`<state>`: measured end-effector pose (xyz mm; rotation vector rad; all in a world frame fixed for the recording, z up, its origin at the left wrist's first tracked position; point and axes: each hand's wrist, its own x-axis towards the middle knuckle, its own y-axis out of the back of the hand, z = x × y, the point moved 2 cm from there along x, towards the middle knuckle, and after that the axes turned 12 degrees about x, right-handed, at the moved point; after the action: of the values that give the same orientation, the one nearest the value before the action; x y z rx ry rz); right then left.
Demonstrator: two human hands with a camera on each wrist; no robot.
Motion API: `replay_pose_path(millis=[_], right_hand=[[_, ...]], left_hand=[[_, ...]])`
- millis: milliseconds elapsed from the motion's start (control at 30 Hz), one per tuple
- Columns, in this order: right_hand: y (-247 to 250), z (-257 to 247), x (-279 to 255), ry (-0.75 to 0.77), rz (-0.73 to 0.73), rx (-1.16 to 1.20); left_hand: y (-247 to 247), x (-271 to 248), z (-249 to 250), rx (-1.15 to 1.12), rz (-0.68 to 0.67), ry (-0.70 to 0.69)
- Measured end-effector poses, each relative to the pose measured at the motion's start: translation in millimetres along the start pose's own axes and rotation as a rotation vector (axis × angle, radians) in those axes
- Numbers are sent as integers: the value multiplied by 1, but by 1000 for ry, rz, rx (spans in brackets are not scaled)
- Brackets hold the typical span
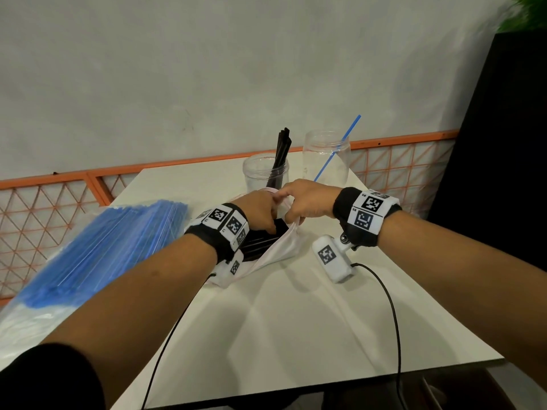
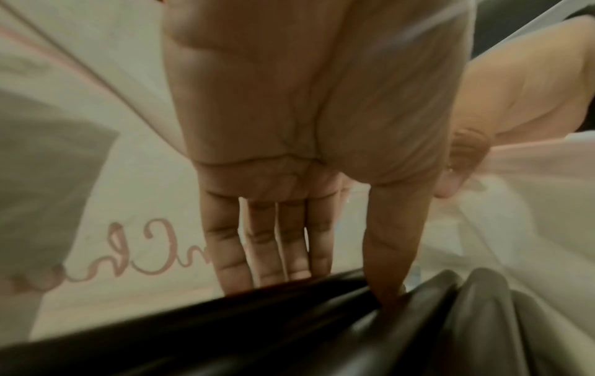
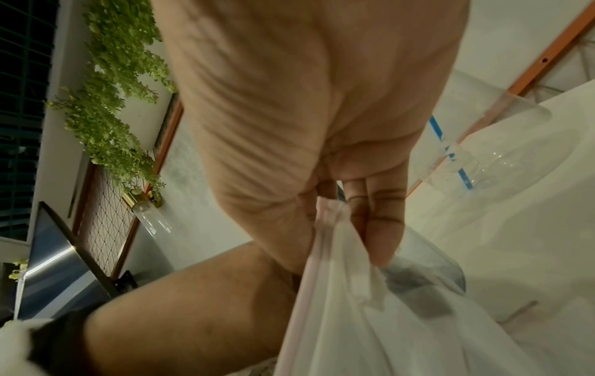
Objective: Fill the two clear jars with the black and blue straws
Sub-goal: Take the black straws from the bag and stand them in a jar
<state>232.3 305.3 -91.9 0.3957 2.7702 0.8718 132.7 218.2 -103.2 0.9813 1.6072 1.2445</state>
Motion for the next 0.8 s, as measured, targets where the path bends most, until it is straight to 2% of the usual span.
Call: replay_pose_path(millis=[167, 300, 433, 567, 667, 800], right_hand=[[0, 2, -1, -2, -2, 32], [2, 3, -1, 4, 11, 56], [3, 5, -1, -15, 6, 110], [3, 7, -3, -54, -15, 215], [-2, 7, -3, -94, -33, 216], [-12, 7, -1, -128, -83, 181]], left_hand=[[-1, 1, 1, 59, -8, -2], [-5, 2, -3, 78, 56, 27], [-6, -1, -7, -19, 104, 22], [-1, -13, -17, -319, 168, -19], [6, -20, -24, -644, 286, 4], [31, -33, -22, -1043, 420, -94]])
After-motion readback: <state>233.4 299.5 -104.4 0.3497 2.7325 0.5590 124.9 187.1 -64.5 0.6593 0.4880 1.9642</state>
